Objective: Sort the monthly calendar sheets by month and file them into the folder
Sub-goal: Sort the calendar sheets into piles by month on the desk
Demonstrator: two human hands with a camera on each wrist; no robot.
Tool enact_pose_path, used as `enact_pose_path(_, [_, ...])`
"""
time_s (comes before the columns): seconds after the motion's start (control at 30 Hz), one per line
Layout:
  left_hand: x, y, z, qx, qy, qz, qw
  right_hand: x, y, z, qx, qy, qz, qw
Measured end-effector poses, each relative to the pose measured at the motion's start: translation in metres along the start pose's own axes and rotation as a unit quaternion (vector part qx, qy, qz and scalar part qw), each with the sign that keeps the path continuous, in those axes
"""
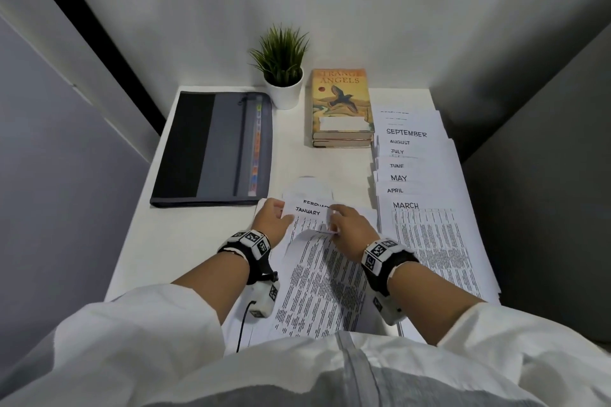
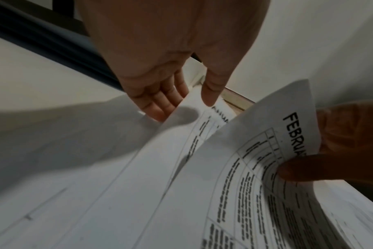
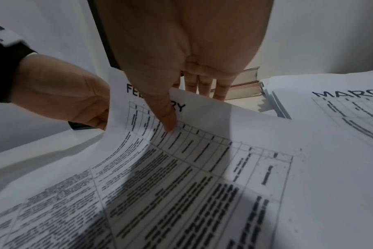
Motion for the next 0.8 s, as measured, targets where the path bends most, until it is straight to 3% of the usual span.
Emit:
enact_pose_path(0.2, [-0.001,0.007,-0.008,-0.026,-0.035,-0.054,0.998,-0.005,-0.006,-0.005,-0.003,-0.03,-0.02,0.999])
enact_pose_path(0.4, [0.004,0.009,-0.018,0.014,0.032,-0.045,0.998,-0.009,0.0,-0.019,-0.004,-0.056,-0.065,0.996])
enact_pose_path(0.57, [0.01,0.009,-0.007,-0.026,0.007,-0.04,0.999,-0.008,0.012,-0.024,-0.013,-0.078,-0.131,0.988])
enact_pose_path(0.7, [0.017,0.009,-0.001,-0.032,-0.034,0.0,0.999,0.014,0.003,-0.024,-0.005,-0.09,-0.097,0.991])
enact_pose_path(0.8, [0.014,0.016,0.003,-0.05,0.006,-0.015,0.999,0.027,-0.004,-0.027,0.015,-0.082,-0.04,0.996])
Point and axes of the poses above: each hand's wrist, its own y-axis away from the middle knuckle, its own x-axis out of the back of the hand, z = x × y, the point moved 6 cm from there along -y, towards the middle knuckle, and after that the axes turned 9 degrees about -x, right-handed, at the moved point
